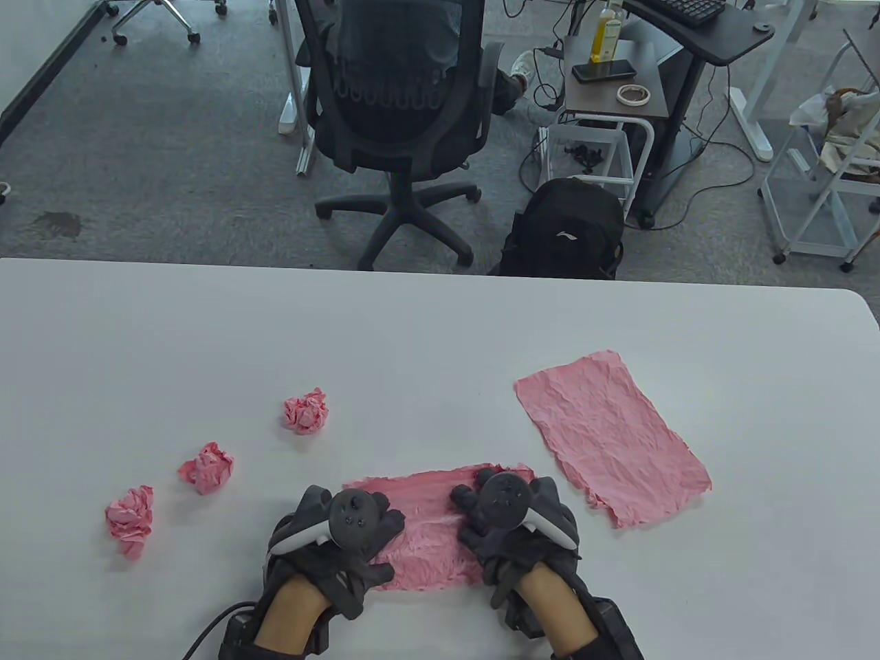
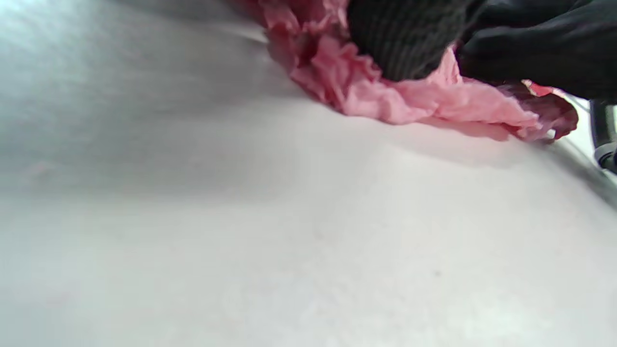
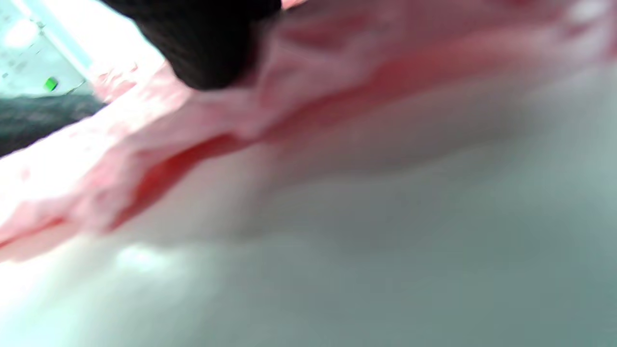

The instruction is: Flatten crumpled papers and stack

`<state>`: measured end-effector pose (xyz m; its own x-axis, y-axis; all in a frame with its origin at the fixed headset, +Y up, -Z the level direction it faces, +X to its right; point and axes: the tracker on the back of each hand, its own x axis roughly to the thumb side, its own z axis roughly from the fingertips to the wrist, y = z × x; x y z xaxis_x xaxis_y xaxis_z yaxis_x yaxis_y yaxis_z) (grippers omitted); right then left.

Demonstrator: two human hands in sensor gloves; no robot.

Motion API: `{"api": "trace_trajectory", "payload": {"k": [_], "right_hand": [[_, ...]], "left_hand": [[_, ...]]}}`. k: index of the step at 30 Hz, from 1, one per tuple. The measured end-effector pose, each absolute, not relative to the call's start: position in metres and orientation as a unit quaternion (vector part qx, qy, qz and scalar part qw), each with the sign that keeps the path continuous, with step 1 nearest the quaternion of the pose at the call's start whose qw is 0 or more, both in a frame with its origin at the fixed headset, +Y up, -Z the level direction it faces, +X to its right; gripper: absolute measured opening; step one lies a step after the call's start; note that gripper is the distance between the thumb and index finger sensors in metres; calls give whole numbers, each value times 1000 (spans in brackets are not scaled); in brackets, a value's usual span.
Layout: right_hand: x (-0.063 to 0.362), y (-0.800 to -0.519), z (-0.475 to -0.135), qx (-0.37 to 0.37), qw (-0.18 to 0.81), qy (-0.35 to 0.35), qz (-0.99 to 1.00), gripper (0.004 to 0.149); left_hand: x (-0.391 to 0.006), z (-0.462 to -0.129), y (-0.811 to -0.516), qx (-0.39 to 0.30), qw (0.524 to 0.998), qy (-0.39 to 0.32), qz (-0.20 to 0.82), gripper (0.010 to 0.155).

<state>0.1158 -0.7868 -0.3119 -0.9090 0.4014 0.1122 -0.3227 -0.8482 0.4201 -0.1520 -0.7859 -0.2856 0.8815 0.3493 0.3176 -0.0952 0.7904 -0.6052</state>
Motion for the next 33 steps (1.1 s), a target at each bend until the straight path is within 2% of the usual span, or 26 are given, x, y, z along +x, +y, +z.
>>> {"api": "trace_trajectory", "payload": {"k": [2,6,16,19,21,23,25,27,28,30,33], "right_hand": [[124,-787,-313,87,198,206,954,63],[136,-781,-320,41,190,211,958,61],[138,-768,-316,24,160,205,965,67],[123,-753,-300,80,160,148,973,65],[94,-747,-284,194,178,113,958,59],[63,-751,-272,269,166,115,942,54],[44,-756,-268,290,106,131,942,55],[43,-766,-275,270,56,161,948,60],[54,-771,-280,242,58,210,946,63],[73,-771,-285,198,145,223,943,66],[106,-770,-293,140,161,255,943,69]], "left_hand": [[-149,-284,-787,-301,925,-212,95,90],[-147,-285,-785,-304,924,-213,87,96],[-148,-285,-785,-313,922,-211,91,99],[-148,-284,-784,-310,924,-208,79,99],[-149,-285,-785,-313,924,-203,85,99],[-149,-286,-785,-311,925,-202,87,99],[-149,-285,-785,-310,925,-203,87,99],[-151,-284,-786,-310,925,-198,95,99],[-151,-284,-786,-310,925,-199,95,99],[-150,-284,-785,-312,925,-198,92,99],[-150,-284,-786,-313,924,-196,95,98]]}}
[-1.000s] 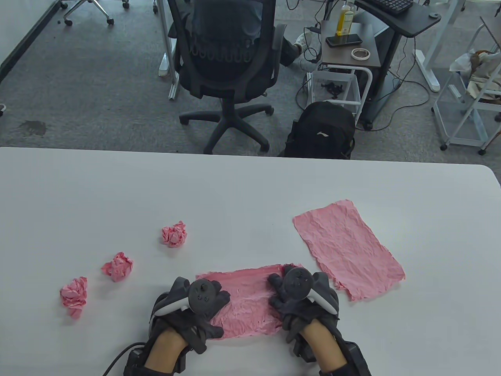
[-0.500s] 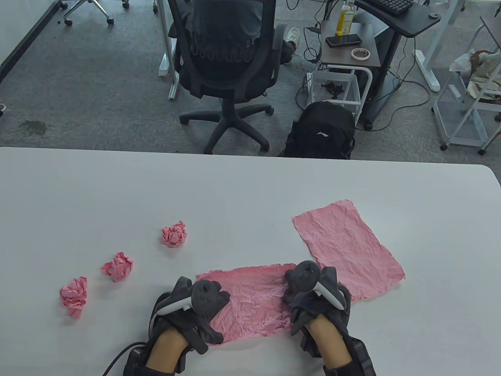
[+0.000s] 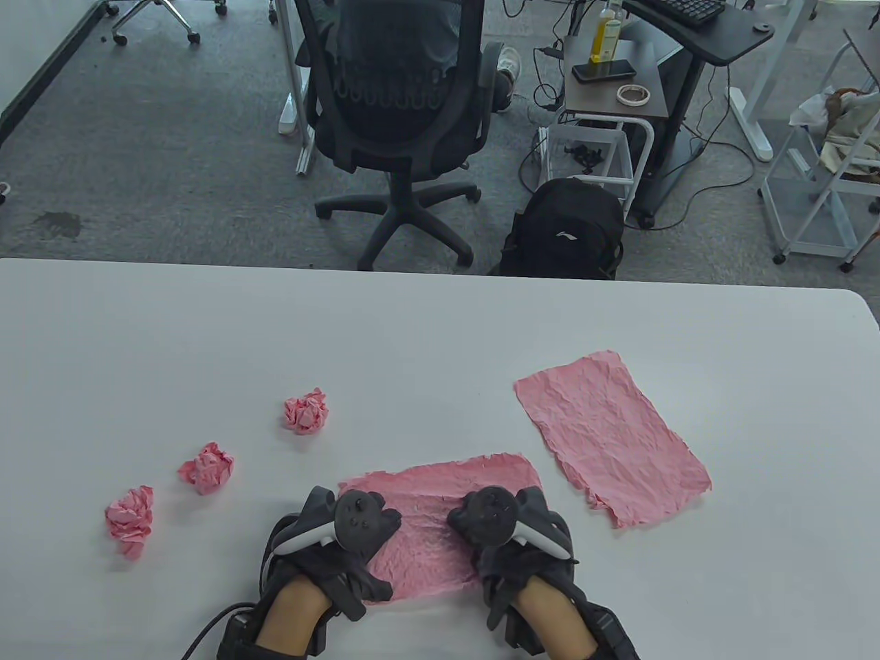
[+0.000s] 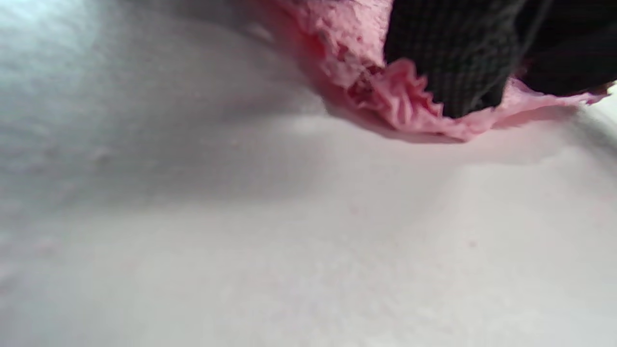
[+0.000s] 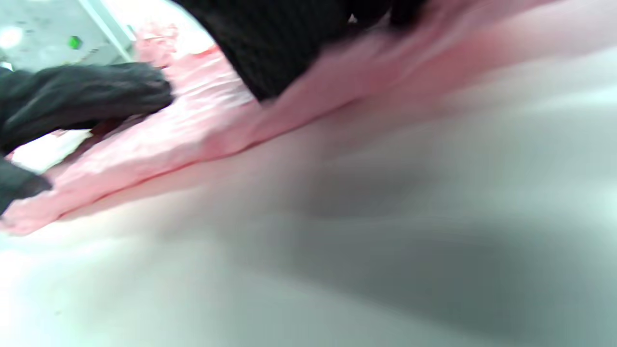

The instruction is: Flatten crumpled papers and stack

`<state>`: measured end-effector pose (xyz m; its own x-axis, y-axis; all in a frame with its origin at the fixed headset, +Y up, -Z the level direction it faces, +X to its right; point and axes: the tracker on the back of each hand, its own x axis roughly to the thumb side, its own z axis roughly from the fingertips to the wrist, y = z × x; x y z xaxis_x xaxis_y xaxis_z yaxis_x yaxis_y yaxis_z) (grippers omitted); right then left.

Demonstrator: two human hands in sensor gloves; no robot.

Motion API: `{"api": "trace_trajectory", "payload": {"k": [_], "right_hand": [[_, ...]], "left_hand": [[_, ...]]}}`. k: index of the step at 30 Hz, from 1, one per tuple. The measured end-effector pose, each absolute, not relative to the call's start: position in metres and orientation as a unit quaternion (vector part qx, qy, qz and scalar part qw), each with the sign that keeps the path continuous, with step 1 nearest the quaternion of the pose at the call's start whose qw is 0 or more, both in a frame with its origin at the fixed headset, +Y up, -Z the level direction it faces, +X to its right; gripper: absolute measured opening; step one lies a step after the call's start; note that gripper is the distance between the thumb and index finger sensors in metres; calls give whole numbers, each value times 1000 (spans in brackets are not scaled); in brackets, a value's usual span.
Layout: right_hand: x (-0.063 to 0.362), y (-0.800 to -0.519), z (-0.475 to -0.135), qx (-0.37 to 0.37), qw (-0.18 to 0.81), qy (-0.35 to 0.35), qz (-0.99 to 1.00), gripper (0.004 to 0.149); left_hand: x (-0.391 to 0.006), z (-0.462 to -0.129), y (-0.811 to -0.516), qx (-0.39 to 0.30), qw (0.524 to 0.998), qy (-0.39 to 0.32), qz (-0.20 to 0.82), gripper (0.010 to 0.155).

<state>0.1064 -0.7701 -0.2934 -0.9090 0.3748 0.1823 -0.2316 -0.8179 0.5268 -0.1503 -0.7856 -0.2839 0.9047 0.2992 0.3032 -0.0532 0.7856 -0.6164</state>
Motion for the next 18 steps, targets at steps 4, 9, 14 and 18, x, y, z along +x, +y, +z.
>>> {"api": "trace_trajectory", "payload": {"k": [4,9,14,18], "right_hand": [[136,-768,-300,69,152,261,951,73],[148,-764,-300,30,116,276,954,77],[148,-753,-293,45,107,250,961,82],[110,-744,-288,181,160,138,961,66]], "left_hand": [[-150,-284,-785,-313,924,-198,93,98],[-150,-284,-785,-315,924,-197,93,99],[-153,-284,-784,-319,923,-193,92,101],[-157,-284,-782,-321,921,-201,93,101]]}}
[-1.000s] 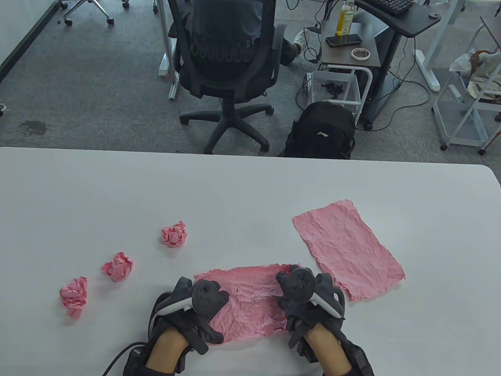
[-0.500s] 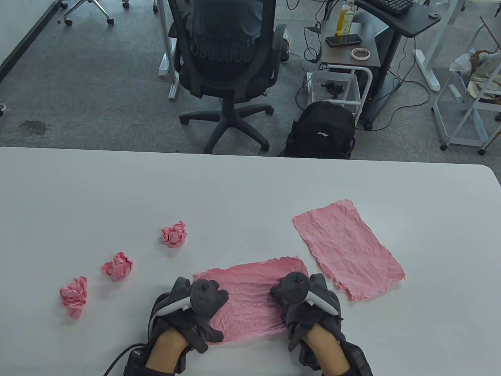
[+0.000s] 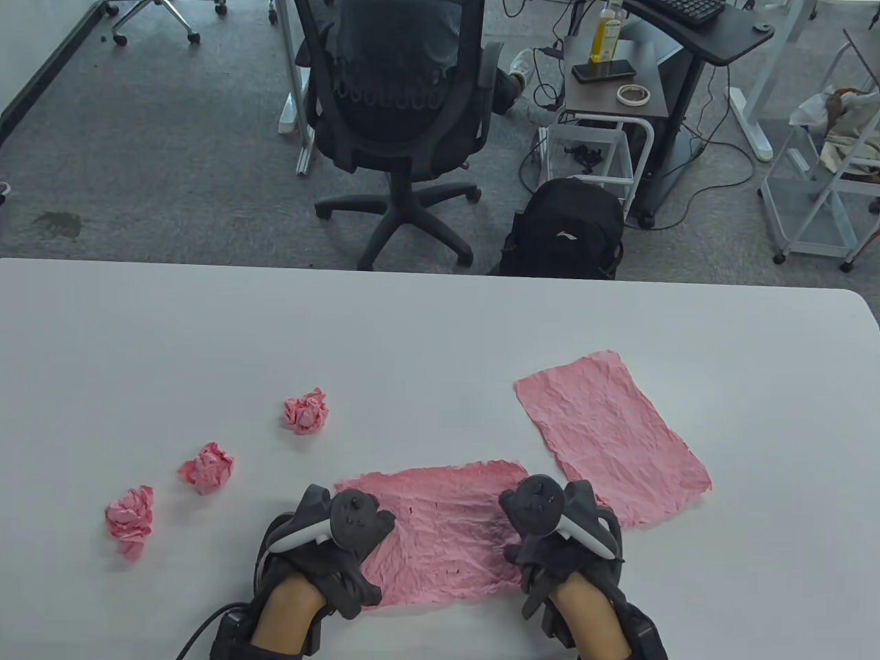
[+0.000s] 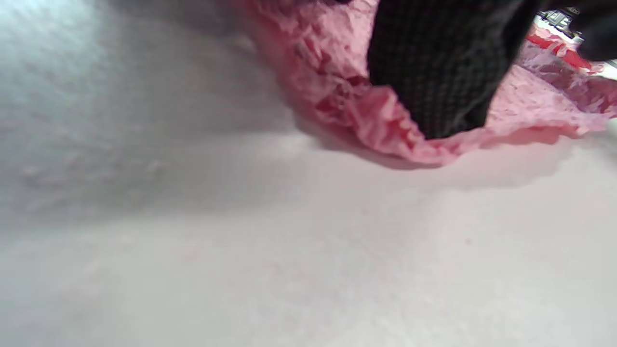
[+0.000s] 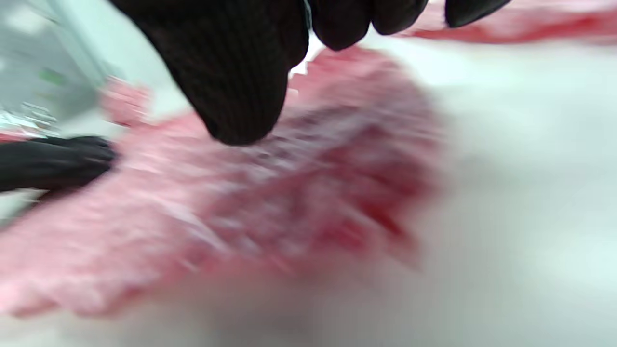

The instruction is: Flatten crumpled papers and stack

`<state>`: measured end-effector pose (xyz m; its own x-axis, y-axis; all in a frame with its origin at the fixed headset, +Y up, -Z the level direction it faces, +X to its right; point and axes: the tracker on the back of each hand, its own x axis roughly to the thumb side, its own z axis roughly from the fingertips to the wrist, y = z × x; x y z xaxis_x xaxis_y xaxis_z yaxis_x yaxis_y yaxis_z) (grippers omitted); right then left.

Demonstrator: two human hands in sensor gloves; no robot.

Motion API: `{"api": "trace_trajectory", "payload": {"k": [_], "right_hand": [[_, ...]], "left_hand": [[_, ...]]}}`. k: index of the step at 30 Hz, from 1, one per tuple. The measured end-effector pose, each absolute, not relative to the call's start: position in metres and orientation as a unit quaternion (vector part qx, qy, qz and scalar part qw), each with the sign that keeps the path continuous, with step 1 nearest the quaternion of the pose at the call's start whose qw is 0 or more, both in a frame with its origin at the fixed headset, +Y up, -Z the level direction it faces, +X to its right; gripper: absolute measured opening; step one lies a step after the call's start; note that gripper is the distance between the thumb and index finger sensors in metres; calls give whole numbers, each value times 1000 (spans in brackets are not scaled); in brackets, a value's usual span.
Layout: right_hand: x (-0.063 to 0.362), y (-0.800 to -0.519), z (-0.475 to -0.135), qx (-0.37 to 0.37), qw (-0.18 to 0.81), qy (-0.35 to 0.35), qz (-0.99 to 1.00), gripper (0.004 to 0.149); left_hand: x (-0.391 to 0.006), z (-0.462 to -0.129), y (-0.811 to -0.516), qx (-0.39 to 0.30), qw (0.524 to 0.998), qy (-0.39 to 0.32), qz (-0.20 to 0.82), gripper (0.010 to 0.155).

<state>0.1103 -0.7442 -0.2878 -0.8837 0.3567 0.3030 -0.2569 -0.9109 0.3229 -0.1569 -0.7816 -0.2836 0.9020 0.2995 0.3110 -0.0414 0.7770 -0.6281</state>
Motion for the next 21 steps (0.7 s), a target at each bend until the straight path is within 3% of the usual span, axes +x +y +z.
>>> {"api": "trace_trajectory", "payload": {"k": [1,3,7,10,16,21], "right_hand": [[99,-748,-287,207,164,136,955,64],[74,-763,-287,253,146,200,935,62],[85,-780,-307,201,131,271,932,65],[120,-782,-322,105,188,258,942,67],[148,-780,-328,50,195,247,948,67],[119,-762,-303,155,165,170,959,67]], "left_hand": [[-157,-284,-782,-322,920,-203,95,101],[-157,-284,-781,-327,918,-208,90,102],[-158,-284,-782,-327,917,-207,90,101],[-157,-284,-781,-327,918,-206,87,101],[-158,-284,-781,-326,919,-203,90,100],[-160,-287,-782,-321,923,-191,91,101]]}}
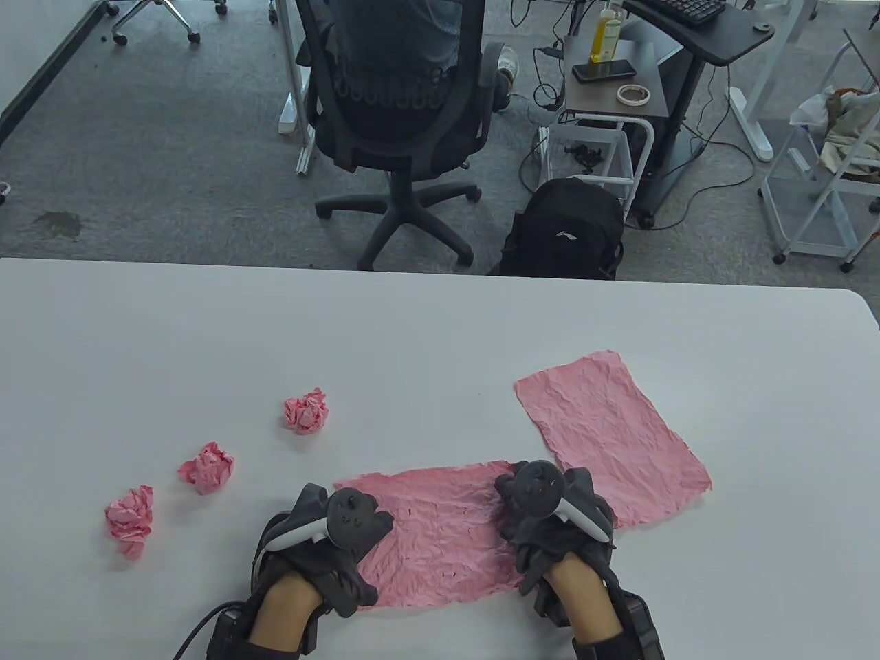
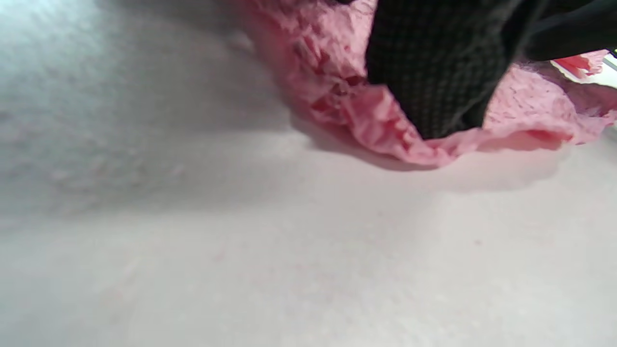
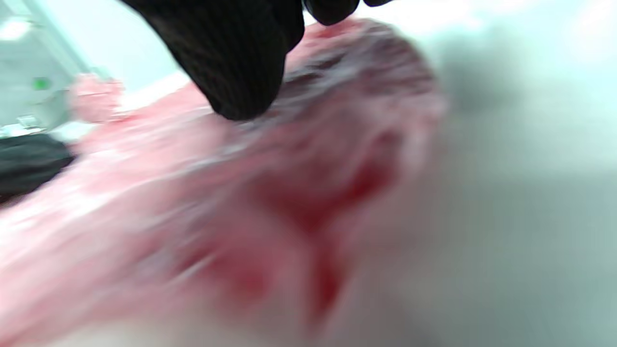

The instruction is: Flatten crumpled papers and stack

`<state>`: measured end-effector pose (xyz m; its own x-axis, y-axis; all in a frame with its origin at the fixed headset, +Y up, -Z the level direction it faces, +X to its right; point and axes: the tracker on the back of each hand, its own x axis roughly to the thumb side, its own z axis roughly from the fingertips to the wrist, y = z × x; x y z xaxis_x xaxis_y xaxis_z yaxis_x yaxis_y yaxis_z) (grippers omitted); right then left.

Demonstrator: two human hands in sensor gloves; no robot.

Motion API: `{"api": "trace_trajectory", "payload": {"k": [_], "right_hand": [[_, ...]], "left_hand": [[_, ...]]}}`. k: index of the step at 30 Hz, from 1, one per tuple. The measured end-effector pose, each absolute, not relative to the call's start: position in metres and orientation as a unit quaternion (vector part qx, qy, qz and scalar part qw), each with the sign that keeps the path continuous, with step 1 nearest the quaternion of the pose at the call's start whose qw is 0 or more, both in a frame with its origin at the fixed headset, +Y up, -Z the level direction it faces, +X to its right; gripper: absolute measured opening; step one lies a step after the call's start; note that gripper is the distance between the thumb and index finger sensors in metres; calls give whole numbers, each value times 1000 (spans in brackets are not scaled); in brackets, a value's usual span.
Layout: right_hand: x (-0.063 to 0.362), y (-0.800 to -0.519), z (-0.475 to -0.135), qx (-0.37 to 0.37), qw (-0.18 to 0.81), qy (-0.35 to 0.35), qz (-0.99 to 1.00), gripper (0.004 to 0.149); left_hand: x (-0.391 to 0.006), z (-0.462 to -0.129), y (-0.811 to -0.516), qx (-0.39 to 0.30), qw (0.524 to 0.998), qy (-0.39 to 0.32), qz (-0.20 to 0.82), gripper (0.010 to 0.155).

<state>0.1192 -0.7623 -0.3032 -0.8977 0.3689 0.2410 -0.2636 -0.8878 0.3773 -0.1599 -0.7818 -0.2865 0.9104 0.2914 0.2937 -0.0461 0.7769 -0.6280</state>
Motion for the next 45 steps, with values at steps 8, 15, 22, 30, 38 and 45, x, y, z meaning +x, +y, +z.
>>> {"api": "trace_trajectory", "payload": {"k": [8,15,22,30,38,45], "right_hand": [[53,-778,-282,257,71,256,929,64],[139,-779,-300,83,157,266,947,70],[155,-773,-300,23,114,265,957,71],[102,-757,-287,168,98,139,971,63],[81,-781,-286,185,99,275,938,69],[150,-778,-298,42,113,290,949,74]], "left_hand": [[-165,-288,-783,-330,923,-172,94,101],[-165,-287,-783,-334,922,-172,93,101],[-167,-286,-783,-338,920,-172,97,103],[-165,-286,-783,-348,916,-178,86,108],[-165,-285,-783,-349,917,-177,81,109],[-165,-285,-784,-350,916,-177,82,108]]}}
